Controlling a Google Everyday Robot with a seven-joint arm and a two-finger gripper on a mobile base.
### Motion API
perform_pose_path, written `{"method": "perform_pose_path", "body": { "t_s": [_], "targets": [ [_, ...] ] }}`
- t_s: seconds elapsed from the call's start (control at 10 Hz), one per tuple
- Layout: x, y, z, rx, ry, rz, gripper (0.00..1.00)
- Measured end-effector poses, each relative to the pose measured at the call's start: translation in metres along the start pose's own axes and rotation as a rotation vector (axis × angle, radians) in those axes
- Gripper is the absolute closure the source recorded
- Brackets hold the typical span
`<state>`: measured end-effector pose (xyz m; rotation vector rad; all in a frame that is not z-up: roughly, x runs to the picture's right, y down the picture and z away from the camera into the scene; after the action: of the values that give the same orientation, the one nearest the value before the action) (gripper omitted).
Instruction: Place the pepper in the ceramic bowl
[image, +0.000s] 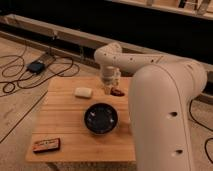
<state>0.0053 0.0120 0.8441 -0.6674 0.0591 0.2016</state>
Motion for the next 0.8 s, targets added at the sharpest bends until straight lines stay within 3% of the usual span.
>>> {"method": "perform_pose_path", "body": {
  "t_s": [0.2,0.4,0.8],
  "targets": [
    [-0.045,0.026,0.004,-0.048,-0.036,-0.078,1.0],
    [-0.067,0.045,0.014,-0.097,-0.055,-0.117,1.0],
    [-0.064,0.064,0.027,-0.171,-0.072,-0.093,1.0]
  ]
}}
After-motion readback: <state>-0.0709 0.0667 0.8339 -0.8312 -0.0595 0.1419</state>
